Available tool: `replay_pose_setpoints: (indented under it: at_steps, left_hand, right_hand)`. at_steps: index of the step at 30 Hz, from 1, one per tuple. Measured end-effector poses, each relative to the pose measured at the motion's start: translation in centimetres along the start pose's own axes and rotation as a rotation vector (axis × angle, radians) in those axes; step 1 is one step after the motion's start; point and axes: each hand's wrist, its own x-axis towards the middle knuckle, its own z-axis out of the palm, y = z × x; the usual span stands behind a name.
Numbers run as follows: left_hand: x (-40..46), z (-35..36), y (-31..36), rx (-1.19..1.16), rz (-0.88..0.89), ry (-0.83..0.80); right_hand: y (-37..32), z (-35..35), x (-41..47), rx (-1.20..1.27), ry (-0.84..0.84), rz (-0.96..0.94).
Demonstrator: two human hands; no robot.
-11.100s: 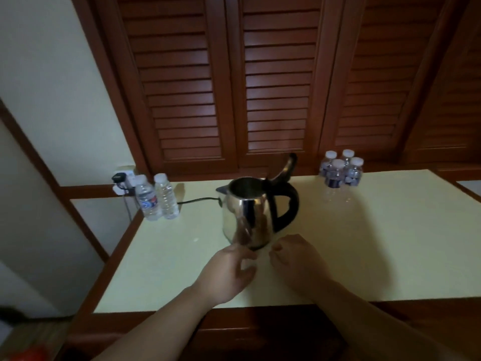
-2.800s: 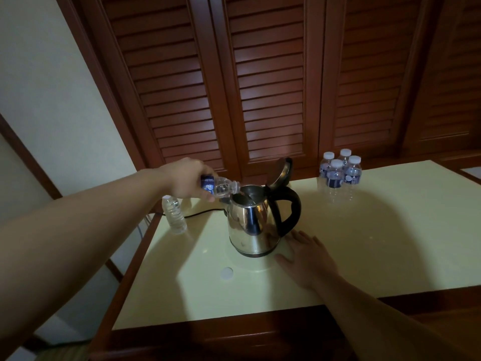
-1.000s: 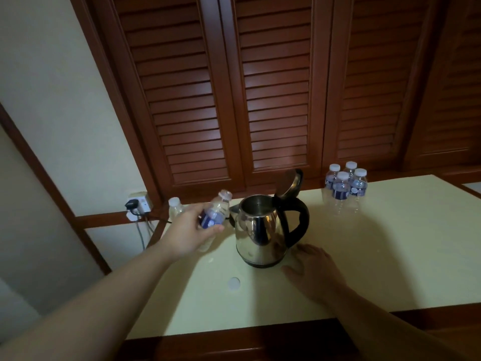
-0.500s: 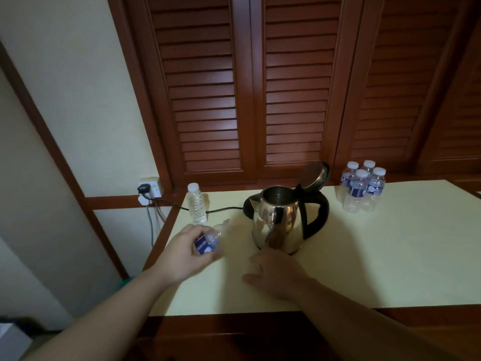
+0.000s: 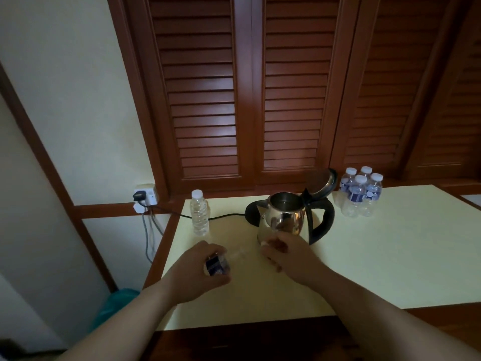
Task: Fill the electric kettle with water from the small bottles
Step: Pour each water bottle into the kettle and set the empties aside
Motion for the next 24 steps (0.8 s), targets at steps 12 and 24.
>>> replay_pose_setpoints:
  at_steps: [12, 24]
  left_hand:
    - [1.6, 0.9, 2.2, -0.065, 0.108, -0.031]
    - [1.5, 2.1, 9.4, 0.020, 0.183, 0.059]
  right_hand:
    - [-2.8, -2.9, -2.6, 0.034, -0.092, -0.025]
    - [-0.1, -7.8, -2.6, 0.036, -0.208, 0.002]
